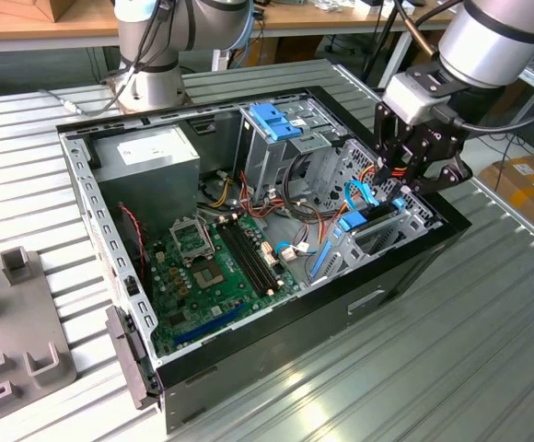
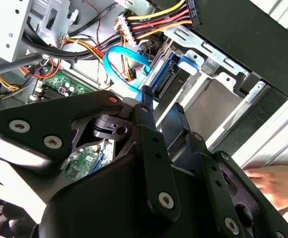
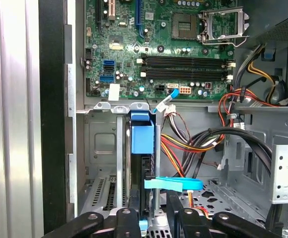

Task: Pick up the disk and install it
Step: 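Insert the second disk wire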

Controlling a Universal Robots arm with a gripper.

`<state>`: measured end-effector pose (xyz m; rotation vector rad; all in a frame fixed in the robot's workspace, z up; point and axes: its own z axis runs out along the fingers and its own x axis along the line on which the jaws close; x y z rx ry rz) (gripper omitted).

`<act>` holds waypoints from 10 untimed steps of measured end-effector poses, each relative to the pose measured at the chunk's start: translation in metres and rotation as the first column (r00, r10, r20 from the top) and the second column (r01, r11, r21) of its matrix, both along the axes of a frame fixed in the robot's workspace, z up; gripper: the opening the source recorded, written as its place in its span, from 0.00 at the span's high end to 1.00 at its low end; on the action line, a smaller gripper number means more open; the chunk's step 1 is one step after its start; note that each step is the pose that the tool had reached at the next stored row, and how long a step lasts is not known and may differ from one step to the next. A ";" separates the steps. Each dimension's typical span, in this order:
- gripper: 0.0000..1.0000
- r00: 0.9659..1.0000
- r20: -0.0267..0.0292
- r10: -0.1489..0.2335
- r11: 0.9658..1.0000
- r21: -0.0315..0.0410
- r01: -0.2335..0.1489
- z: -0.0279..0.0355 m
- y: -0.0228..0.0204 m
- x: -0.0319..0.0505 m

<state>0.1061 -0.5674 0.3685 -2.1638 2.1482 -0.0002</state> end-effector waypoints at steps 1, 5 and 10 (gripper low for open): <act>0.65 1.000 0.000 0.000 1.000 0.000 0.000 0.0000 0.0000 0.0015; 0.65 1.000 0.000 0.000 1.000 0.000 0.000 0.0000 0.0000 0.0092; 0.65 1.000 0.000 0.001 1.000 0.000 -0.001 -0.0001 0.0003 0.0101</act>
